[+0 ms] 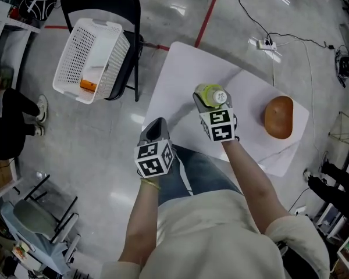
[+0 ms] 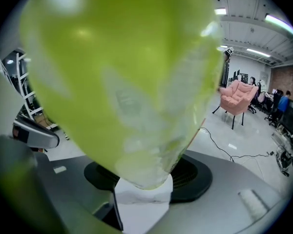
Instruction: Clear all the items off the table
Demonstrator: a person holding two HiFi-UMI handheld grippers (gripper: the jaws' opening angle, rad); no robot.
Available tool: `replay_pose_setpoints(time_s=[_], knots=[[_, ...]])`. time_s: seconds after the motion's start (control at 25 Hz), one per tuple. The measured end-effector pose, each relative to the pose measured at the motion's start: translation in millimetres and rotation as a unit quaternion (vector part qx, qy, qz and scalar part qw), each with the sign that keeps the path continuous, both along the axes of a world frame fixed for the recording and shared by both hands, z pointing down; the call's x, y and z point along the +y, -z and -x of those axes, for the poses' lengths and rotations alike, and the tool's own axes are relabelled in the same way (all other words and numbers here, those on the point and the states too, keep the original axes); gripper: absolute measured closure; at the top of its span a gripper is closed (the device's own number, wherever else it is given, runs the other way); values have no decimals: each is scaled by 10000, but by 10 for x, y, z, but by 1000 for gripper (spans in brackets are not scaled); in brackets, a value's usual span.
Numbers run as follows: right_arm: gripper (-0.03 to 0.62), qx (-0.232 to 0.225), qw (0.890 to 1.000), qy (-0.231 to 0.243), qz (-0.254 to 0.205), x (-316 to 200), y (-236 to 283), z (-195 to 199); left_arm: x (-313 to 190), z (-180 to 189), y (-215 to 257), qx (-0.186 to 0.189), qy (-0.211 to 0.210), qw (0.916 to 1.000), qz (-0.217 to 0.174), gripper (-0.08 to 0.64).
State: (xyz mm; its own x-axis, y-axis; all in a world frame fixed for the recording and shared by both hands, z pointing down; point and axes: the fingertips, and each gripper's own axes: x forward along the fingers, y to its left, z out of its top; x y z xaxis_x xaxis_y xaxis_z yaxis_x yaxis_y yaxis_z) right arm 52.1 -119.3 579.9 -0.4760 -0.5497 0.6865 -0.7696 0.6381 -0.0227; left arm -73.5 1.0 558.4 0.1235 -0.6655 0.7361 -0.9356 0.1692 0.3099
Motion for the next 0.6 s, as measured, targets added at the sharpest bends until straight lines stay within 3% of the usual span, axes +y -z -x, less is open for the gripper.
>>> replay_pose_setpoints(time_s=[0.6], knots=[[318, -266, 9973, 645, -247, 317, 1062, 89, -36, 108, 806, -257, 177, 9980, -544, 552]])
